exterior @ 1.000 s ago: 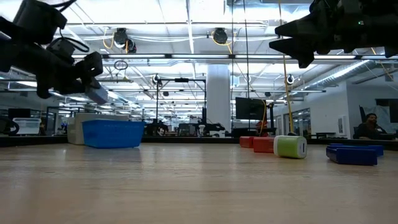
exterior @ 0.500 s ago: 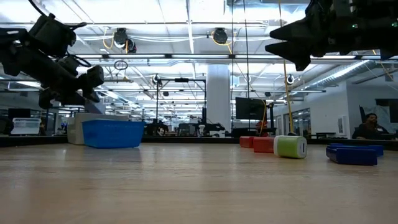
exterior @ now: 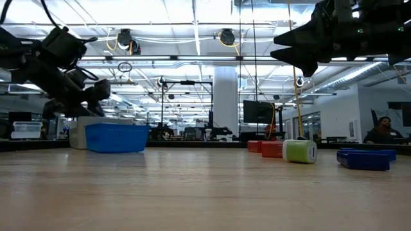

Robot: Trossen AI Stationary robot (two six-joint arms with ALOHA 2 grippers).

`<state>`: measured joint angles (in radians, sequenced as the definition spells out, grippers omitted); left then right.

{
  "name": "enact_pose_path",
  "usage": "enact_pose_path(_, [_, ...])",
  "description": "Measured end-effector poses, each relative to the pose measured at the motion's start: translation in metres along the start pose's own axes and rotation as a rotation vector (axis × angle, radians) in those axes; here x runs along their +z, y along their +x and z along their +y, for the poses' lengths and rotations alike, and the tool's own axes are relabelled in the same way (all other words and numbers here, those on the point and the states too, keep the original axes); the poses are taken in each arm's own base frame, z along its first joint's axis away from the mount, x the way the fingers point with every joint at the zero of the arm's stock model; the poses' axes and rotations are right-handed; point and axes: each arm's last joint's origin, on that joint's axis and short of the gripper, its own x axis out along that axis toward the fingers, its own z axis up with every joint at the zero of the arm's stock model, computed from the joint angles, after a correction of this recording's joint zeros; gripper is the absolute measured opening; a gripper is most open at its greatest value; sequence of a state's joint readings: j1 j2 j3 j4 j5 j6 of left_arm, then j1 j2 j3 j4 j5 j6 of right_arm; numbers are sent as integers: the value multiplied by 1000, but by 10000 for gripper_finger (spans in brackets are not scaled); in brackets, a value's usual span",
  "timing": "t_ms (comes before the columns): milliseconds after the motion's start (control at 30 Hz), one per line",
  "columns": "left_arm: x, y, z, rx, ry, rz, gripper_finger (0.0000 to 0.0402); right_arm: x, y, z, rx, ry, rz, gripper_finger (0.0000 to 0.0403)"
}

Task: Pick & Place Office items
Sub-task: Put the light blue charger adapter into the gray bin, then put the blue digital timer into the blue bin

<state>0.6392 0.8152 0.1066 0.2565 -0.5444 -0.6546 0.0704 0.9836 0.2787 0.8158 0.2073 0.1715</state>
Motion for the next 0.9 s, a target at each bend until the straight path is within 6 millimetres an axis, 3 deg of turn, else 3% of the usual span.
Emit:
enact_pose_path(267, [-4, 11, -6, -12, -16, -16, 125, 0, 0, 0, 0, -1, 3, 212])
enact_pose_path(633, [-12, 16, -3, 28, 12, 28, 207, 0, 0, 0, 0, -12, 5, 212])
enact_pose_path(900, [-11, 16, -4, 19, 12, 33, 202, -1, 0, 0, 0, -12, 5, 212])
